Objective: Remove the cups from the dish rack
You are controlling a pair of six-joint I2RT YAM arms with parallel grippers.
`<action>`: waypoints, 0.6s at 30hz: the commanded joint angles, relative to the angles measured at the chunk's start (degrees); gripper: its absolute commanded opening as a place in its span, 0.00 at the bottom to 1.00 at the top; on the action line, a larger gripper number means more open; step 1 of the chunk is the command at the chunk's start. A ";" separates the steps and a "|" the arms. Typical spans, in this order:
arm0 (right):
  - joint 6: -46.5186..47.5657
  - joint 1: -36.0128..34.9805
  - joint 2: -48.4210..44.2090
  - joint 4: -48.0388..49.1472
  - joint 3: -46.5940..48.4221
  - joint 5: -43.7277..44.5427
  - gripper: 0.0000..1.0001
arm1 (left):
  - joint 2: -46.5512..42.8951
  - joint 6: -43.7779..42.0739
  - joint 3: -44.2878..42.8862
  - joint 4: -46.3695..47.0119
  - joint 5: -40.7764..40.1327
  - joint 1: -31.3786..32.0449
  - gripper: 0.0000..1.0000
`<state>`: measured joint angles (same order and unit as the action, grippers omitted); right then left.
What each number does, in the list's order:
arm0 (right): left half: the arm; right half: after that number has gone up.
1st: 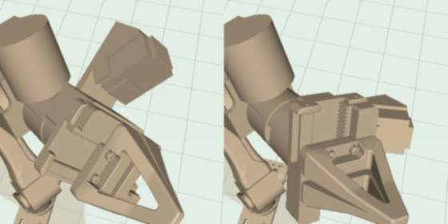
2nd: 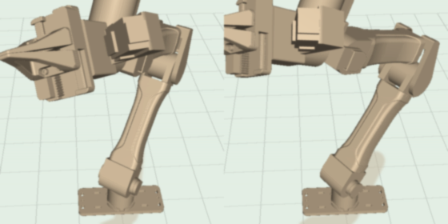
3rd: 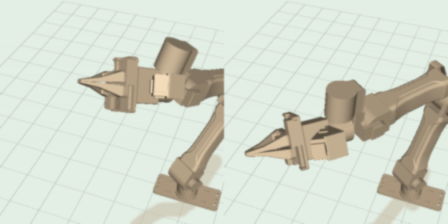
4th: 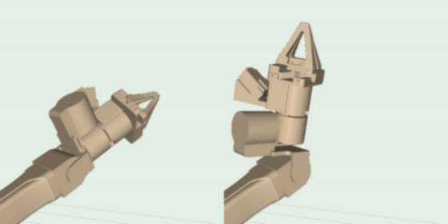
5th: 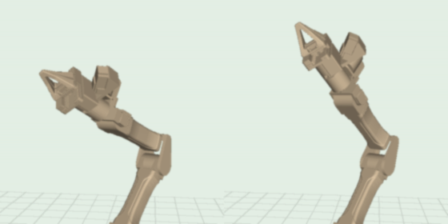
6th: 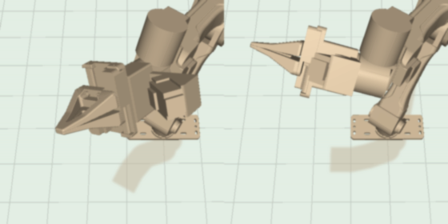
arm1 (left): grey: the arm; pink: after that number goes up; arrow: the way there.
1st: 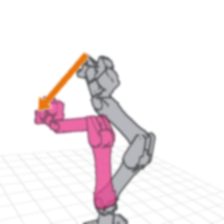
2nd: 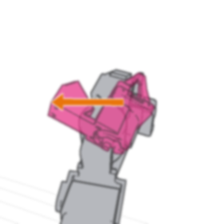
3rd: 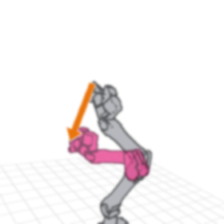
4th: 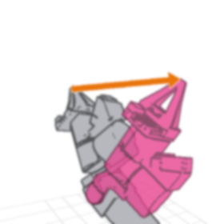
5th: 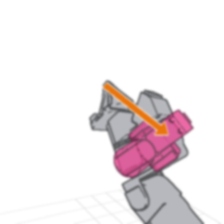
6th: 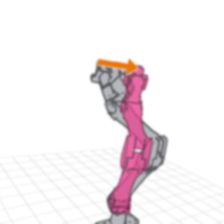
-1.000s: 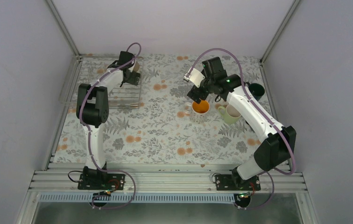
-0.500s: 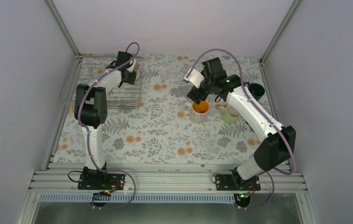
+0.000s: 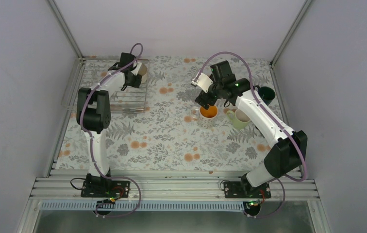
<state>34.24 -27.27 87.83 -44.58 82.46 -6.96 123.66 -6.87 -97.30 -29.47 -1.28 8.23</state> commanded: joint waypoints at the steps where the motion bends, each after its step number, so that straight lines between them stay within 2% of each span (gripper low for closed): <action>1: 0.40 0.29 -1.33 0.17 0.60 -2.08 0.96 | -6.57 -1.60 -4.02 -2.20 0.30 -1.21 0.04; 7: 0.22 0.28 -1.59 -2.56 4.97 -8.29 0.98 | -14.87 -4.57 -12.33 -7.28 0.95 -2.62 0.02; 11: -0.63 0.33 -1.11 -4.06 9.72 -14.65 0.99 | -20.11 -2.89 -16.03 -9.83 8.57 -3.10 0.02; 15: -2.71 0.86 0.04 -4.24 15.13 -26.07 1.00 | -23.32 3.95 -14.42 -8.05 30.78 -3.21 0.03; 17: -4.57 2.46 0.71 -3.17 17.29 -34.30 1.00 | -25.14 7.11 -10.32 -2.64 42.78 -2.98 0.02; 18: -5.60 3.61 0.94 -2.01 17.84 -39.21 1.00 | -26.78 8.55 -6.78 3.46 46.75 -2.53 0.03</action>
<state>32.67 -26.48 87.83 -48.47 96.57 -27.68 99.42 -5.28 -110.63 -38.48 20.03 4.51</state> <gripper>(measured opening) 0.998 0.181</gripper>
